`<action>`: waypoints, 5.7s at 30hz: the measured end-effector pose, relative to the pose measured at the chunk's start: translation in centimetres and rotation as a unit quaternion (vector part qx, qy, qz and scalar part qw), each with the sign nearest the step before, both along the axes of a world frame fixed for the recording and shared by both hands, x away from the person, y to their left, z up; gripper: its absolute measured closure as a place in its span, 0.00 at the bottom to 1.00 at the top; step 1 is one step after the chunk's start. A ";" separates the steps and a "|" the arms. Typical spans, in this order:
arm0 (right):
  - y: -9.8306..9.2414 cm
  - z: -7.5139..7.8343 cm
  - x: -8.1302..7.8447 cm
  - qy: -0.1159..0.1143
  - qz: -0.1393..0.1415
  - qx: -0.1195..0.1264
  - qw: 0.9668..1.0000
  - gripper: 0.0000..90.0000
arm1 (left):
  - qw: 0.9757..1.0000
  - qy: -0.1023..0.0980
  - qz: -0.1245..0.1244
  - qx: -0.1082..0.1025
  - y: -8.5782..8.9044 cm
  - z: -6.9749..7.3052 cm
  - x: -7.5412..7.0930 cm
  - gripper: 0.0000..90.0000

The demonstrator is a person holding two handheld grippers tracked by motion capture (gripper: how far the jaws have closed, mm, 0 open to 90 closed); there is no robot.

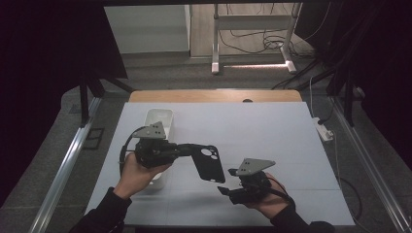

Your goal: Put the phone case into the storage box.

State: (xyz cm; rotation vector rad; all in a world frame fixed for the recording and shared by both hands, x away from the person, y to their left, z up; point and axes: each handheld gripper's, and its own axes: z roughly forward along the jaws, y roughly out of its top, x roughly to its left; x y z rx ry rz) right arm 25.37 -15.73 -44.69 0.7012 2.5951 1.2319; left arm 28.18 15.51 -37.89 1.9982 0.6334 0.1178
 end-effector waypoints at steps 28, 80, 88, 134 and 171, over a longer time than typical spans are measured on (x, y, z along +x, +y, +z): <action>-6.6 -0.2 -0.8 0.005 -0.104 -0.018 0.994 0.02 | 0.997 -0.001 0.076 0.014 7.0 3.0 0.6 0.93; -13.0 -0.7 -2.6 -0.001 -0.217 0.006 0.976 0.00 | 0.981 -0.012 0.175 0.085 13.9 2.3 4.8 0.93; -13.1 -0.7 -2.5 0.002 -0.217 0.007 0.976 0.00 | 0.979 -0.008 0.181 0.090 13.7 1.4 6.1 0.93; -13.1 -0.8 -2.4 0.009 -0.217 0.005 0.976 0.00 | 0.974 -0.007 0.202 0.103 13.1 -2.3 13.7 0.93; -13.1 -0.8 -2.3 0.018 -0.215 0.003 0.976 0.00 | 0.969 -0.049 0.221 0.095 12.7 -5.5 16.2 0.93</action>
